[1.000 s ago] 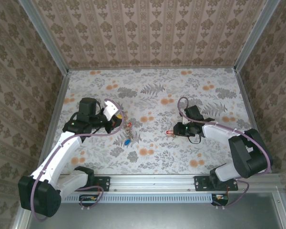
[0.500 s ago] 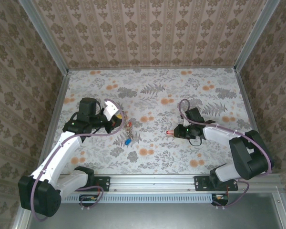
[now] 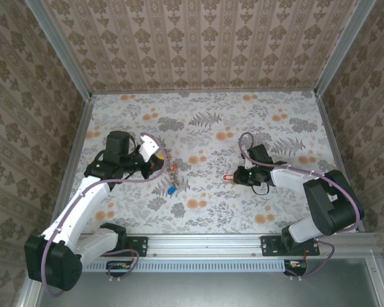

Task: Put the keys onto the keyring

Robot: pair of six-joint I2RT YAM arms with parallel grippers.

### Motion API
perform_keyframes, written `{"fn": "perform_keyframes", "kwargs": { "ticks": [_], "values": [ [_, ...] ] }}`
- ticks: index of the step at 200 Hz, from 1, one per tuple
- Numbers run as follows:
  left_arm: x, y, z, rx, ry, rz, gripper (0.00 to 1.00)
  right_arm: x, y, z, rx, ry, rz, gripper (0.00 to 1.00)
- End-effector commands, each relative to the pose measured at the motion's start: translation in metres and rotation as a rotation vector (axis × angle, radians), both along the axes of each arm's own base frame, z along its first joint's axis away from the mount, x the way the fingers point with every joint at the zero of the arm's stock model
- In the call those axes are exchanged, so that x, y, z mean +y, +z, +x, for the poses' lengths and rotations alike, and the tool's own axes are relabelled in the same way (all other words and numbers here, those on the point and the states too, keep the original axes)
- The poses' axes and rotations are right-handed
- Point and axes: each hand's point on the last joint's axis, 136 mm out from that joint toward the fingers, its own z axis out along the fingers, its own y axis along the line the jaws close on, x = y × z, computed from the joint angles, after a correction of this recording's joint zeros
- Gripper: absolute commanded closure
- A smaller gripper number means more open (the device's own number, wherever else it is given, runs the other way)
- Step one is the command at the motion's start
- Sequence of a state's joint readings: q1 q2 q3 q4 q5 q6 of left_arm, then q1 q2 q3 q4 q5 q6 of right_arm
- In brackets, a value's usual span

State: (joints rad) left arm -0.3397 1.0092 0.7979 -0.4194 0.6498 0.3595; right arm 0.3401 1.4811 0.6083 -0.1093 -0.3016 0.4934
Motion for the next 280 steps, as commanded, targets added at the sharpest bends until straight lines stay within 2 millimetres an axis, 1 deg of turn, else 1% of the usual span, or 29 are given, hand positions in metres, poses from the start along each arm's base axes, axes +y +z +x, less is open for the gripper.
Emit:
{"fn": "perform_keyframes", "kwargs": {
  "ticks": [1, 9, 36, 40, 53, 74, 90, 106, 108, 114, 129, 141, 151, 154, 170, 192, 217, 254, 280],
  "values": [
    [-0.006, 0.019, 0.001, -0.051, -0.037, -0.036, 1.00, 0.000, 0.001, -0.002, -0.008, 0.020, 0.006, 0.96],
    [-0.007, 0.019, 0.001, -0.051, -0.038, -0.036, 1.00, 0.001, 0.004, -0.003, -0.019, 0.038, 0.010, 0.97],
    [-0.008, 0.021, -0.001, -0.077, -0.052, -0.042, 1.00, 0.011, 0.024, -0.004, -0.100, 0.141, 0.036, 0.98],
    [-0.009, 0.021, -0.001, -0.082, -0.056, -0.045, 1.00, 0.014, 0.036, -0.004, -0.141, 0.169, 0.046, 0.98],
    [-0.011, 0.024, -0.004, -0.111, -0.073, -0.058, 1.00, 0.024, 0.053, -0.005, -0.217, 0.256, 0.045, 1.00],
    [-0.018, 0.028, -0.012, -0.137, -0.118, -0.055, 1.00, 0.041, 0.085, -0.010, -0.357, 0.397, 0.042, 1.00],
    [-0.024, 0.027, -0.019, -0.151, -0.170, -0.019, 1.00, 0.049, 0.105, -0.011, -0.500, 0.477, -0.016, 1.00],
    [-0.029, 0.025, -0.027, -0.193, -0.221, 0.007, 1.00, 0.067, 0.124, -0.019, -0.669, 0.624, -0.081, 1.00],
    [-0.033, 0.025, -0.032, -0.199, -0.246, 0.006, 1.00, 0.070, 0.127, -0.022, -0.690, 0.647, -0.082, 1.00],
    [-0.038, 0.025, -0.038, -0.226, -0.274, 0.006, 1.00, 0.078, 0.135, -0.027, -0.750, 0.702, -0.082, 1.00],
    [-0.043, 0.027, -0.045, -0.294, -0.305, 0.005, 1.00, 0.095, 0.154, -0.038, -0.860, 0.800, -0.063, 1.00],
    [-0.045, 0.026, -0.051, -0.330, -0.330, 0.011, 1.00, 0.107, 0.167, -0.049, -0.912, 0.876, -0.018, 1.00],
    [-0.046, 0.024, -0.055, -0.338, -0.350, 0.017, 1.00, 0.115, 0.173, -0.058, -0.942, 0.932, 0.003, 1.00],
    [-0.045, 0.022, -0.052, -0.341, -0.334, 0.037, 1.00, 0.117, 0.175, -0.061, -0.952, 0.947, 0.007, 1.00],
    [-0.045, 0.017, -0.053, -0.345, -0.339, 0.059, 1.00, 0.128, 0.185, -0.070, -0.998, 1.005, 0.023, 1.00],
    [-0.045, 0.013, -0.051, -0.349, -0.324, 0.080, 1.00, 0.138, 0.197, -0.075, -1.050, 1.025, 0.047, 1.00],
    [-0.045, 0.013, -0.048, -0.357, -0.297, 0.090, 1.00, 0.154, 0.205, -0.083, -1.082, 1.051, 0.080, 1.00],
    [-0.046, 0.013, -0.050, -0.378, -0.294, 0.081, 1.00, 0.170, 0.218, -0.080, -1.134, 1.037, 0.068, 1.00],
    [-0.048, 0.013, -0.052, -0.378, -0.301, 0.072, 1.00, 0.180, 0.219, -0.073, -1.114, 1.019, 0.079, 1.00]
  ]
}}
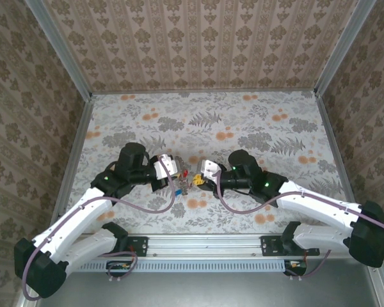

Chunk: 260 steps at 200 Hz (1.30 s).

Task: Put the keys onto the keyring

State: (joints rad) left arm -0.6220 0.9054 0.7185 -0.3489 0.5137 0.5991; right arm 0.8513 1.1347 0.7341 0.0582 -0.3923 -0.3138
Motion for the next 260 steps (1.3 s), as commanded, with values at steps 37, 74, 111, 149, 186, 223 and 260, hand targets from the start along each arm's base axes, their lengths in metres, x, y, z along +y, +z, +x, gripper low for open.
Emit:
{"fn": "perform_keyframes", "kwargs": {
  "ticks": [37, 74, 111, 149, 186, 223, 260],
  "values": [
    [-0.009, 0.015, -0.002, -0.014, -0.025, -0.077, 1.00, 0.022, 0.022, 0.028, 0.011, -0.089, 0.083, 1.00],
    [-0.014, 0.015, -0.003, 0.032, -0.039, -0.092, 1.00, 0.027, 0.018, 0.038, 0.050, -0.136, 0.111, 1.00],
    [-0.012, 0.011, 0.002, 0.024, -0.015, -0.072, 1.00, 0.026, 0.018, 0.040, 0.059, -0.155, 0.137, 1.00],
    [-0.011, 0.013, 0.002, 0.007, -0.011, -0.072, 1.00, 0.021, 0.019, 0.048, 0.089, -0.197, 0.164, 1.00],
    [-0.009, 0.019, 0.004, -0.019, 0.014, -0.099, 1.00, 0.013, 0.009, 0.053, 0.132, -0.242, 0.136, 1.00],
    [-0.009, 0.028, 0.003, -0.036, 0.018, -0.137, 1.00, 0.009, -0.001, 0.053, 0.168, -0.267, 0.129, 1.00],
    [-0.010, 0.029, 0.001, -0.030, 0.007, -0.149, 1.00, 0.007, -0.002, 0.056, 0.216, -0.280, 0.158, 1.00]
  ]
}}
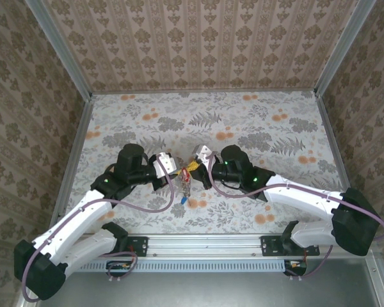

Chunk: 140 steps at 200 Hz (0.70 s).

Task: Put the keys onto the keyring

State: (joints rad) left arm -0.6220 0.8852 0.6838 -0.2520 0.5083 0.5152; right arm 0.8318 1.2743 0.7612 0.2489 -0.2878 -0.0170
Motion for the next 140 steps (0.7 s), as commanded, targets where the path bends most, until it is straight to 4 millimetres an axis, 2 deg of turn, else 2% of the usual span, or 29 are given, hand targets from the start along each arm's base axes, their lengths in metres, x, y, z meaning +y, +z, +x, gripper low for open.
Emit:
{"fn": "perform_keyframes", "kwargs": {
  "ticks": [1, 19, 40, 66, 103, 140],
  "values": [
    [-0.007, 0.021, -0.005, -0.034, -0.036, -0.077, 1.00, -0.008, -0.002, 0.010, 0.040, -0.059, 0.029, 1.00],
    [-0.008, 0.024, -0.005, -0.032, -0.036, -0.092, 1.00, -0.006, -0.002, 0.007, 0.070, -0.028, 0.048, 1.00],
    [-0.010, 0.028, -0.005, -0.033, -0.034, -0.118, 1.00, -0.004, -0.001, -0.001, 0.075, 0.037, 0.059, 0.84],
    [-0.011, 0.031, -0.005, -0.034, -0.035, -0.139, 1.00, -0.011, 0.000, 0.000, 0.043, 0.032, 0.030, 0.72],
    [-0.013, 0.035, -0.006, -0.031, -0.047, -0.166, 1.00, -0.027, 0.012, 0.001, -0.056, 0.051, -0.037, 0.66],
    [-0.018, 0.037, -0.011, -0.018, -0.083, -0.186, 1.00, -0.038, 0.030, -0.014, -0.234, 0.166, -0.120, 0.63]
  ]
}}
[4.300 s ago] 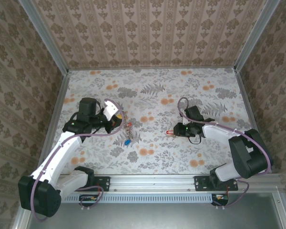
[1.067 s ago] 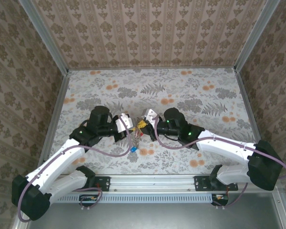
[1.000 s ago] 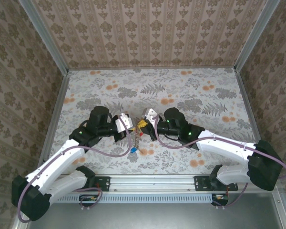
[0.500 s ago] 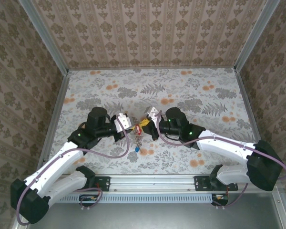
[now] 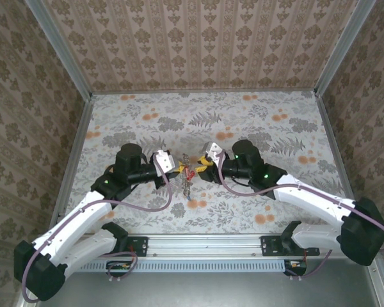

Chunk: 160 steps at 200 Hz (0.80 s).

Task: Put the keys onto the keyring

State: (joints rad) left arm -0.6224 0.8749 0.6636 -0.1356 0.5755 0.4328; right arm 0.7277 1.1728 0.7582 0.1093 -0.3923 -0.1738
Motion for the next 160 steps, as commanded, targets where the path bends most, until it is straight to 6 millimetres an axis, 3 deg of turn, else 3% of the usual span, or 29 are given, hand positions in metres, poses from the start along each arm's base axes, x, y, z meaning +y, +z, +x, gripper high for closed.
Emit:
{"fn": "perform_keyframes", "kwargs": {
  "ticks": [1, 18, 52, 108, 160],
  "values": [
    [-0.008, 0.017, -0.008, -0.024, -0.054, -0.074, 1.00, -0.004, 0.022, -0.017, -0.159, 0.131, -0.060, 0.63],
    [-0.011, 0.021, -0.014, -0.015, -0.098, -0.089, 1.00, -0.005, 0.026, -0.032, -0.291, 0.254, -0.107, 0.64],
    [-0.016, 0.023, -0.028, 0.002, -0.189, -0.092, 1.00, -0.002, 0.037, -0.032, -0.387, 0.302, -0.134, 0.70],
    [-0.022, 0.025, -0.036, 0.011, -0.244, -0.077, 1.00, 0.010, 0.037, -0.039, -0.320, 0.386, -0.130, 0.73],
    [-0.024, 0.026, -0.038, 0.013, -0.250, -0.083, 1.00, 0.009, 0.027, -0.045, -0.277, 0.414, -0.150, 0.70]
  ]
}}
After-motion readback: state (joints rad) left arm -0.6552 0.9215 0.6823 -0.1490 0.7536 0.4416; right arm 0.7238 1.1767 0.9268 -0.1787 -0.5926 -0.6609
